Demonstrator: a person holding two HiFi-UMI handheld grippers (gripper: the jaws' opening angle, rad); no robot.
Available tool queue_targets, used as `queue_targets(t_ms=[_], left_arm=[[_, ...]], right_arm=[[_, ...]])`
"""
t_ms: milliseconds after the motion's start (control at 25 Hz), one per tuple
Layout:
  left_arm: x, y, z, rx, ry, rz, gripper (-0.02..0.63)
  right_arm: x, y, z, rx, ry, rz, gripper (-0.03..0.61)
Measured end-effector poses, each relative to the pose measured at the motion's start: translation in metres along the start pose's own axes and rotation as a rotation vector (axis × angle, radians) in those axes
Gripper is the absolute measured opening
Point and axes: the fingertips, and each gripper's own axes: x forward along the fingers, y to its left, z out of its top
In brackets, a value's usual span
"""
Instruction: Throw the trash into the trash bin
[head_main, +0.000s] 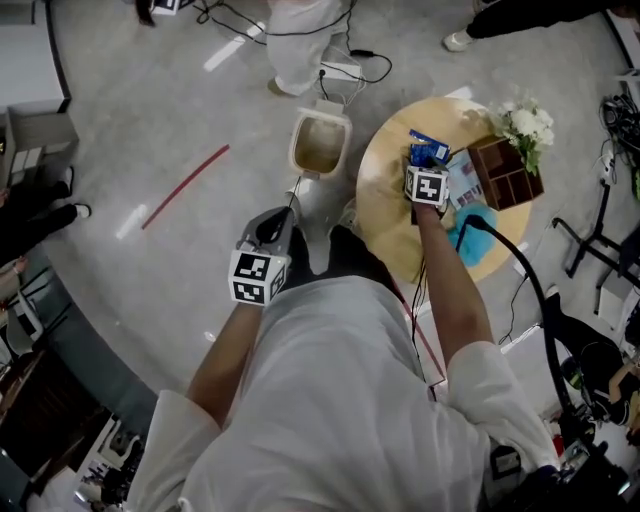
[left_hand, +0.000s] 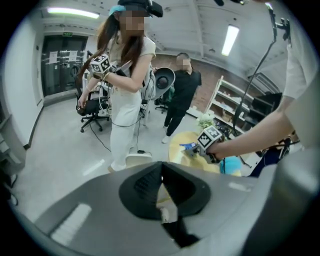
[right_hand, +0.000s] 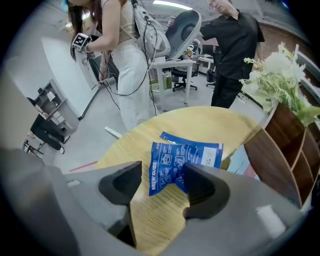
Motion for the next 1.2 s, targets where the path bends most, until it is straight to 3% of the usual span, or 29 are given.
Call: queue_targets(t_ms=[200, 320, 760, 1200], left_arm=[[-0.002, 0.003, -0.005, -0.009, 0.007, 0.009, 0.004], [-0.001, 0.004, -0.007, -0.014, 0.012, 0.011, 0.003], [0.004, 0.006, -0.013, -0.023, 0.029, 0.004, 0.004], [0.007, 0.008, -0.014, -0.027, 0.027, 0.000, 0.003]], right_arm=[[0.007, 0.000, 0.001, -0.048, 0.034, -0.044, 0.263], [0.005, 0.001, 0.012, -0.106, 0.018, -0.078, 0.220], [0.006, -0.004, 0.010, -0.158, 0.016, -0.117, 0.122], [0.003, -0.015, 0.004, -0.131, 0.006, -0.106, 0.046]])
